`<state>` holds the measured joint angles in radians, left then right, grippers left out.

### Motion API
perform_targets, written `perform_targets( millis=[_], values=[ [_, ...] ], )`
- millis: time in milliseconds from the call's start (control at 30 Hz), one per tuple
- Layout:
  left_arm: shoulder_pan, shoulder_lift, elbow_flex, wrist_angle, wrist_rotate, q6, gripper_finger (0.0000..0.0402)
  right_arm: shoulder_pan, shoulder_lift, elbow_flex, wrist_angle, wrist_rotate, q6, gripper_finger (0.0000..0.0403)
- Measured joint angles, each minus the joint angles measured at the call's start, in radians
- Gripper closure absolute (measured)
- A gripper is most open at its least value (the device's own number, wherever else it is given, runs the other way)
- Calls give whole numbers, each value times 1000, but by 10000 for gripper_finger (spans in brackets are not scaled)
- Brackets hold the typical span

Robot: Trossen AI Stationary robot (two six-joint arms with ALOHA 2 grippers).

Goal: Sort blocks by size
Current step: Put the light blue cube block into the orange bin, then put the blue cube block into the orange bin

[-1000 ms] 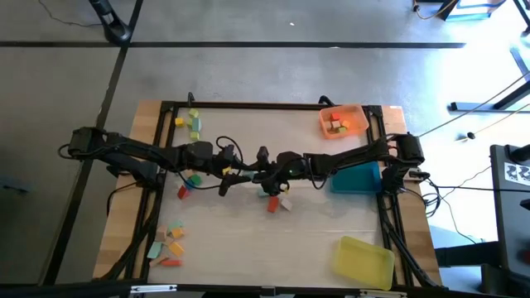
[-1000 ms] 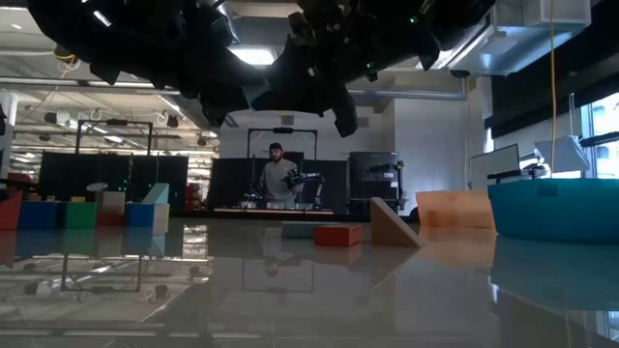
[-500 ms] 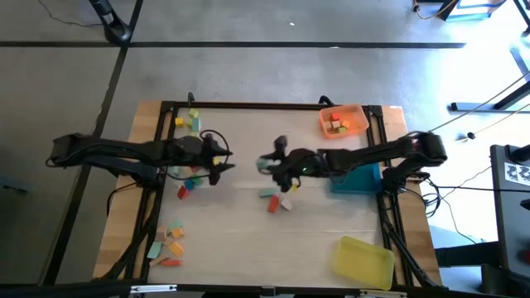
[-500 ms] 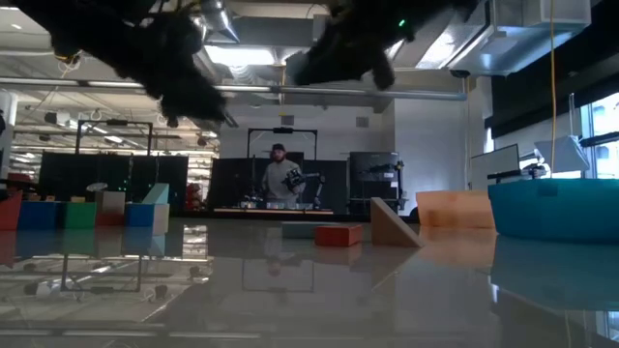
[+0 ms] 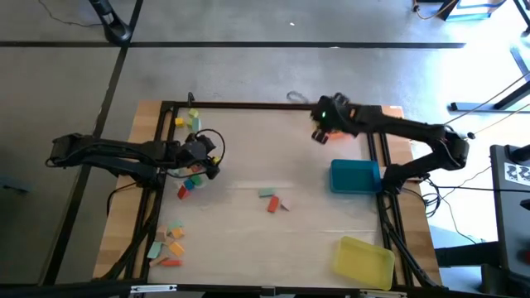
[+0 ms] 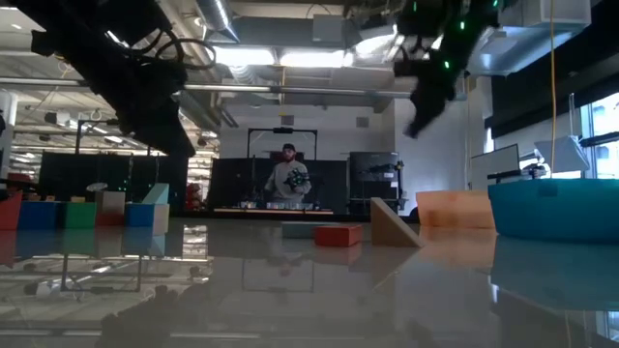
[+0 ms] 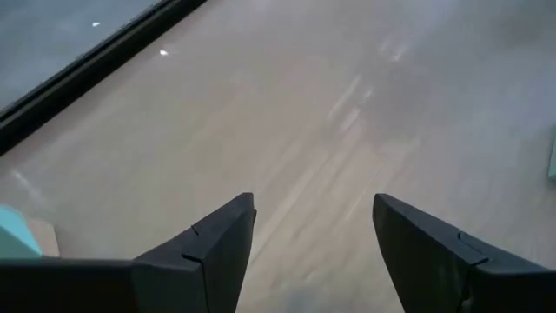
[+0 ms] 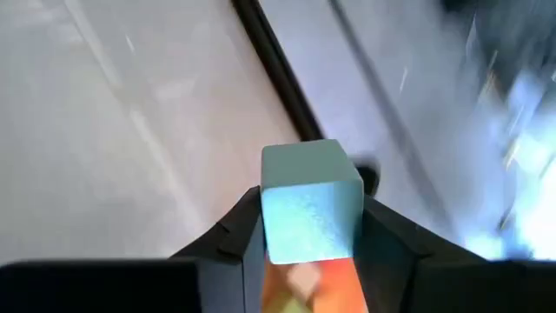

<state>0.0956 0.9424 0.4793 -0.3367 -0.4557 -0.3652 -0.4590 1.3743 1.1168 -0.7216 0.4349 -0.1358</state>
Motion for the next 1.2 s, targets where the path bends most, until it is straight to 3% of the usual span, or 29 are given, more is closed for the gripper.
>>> perform_targets(
  millis=[233, 467, 867, 1200],
  values=[
    [0, 0, 0, 3, 0, -2, 178, -267, 85, 0, -89, -153, 138, 270],
    [0, 0, 0, 2, 0, -2, 178, -343, 163, 0, -92, -216, 158, 248],
    [0, 0, 0, -71, 9, -53, 178, -337, 177, 0, -125, -264, 163, 142],
    [-26, 9, 0, -230, 35, -221, 178, -133, 166, 0, -73, -307, 184, 116]
  ],
)
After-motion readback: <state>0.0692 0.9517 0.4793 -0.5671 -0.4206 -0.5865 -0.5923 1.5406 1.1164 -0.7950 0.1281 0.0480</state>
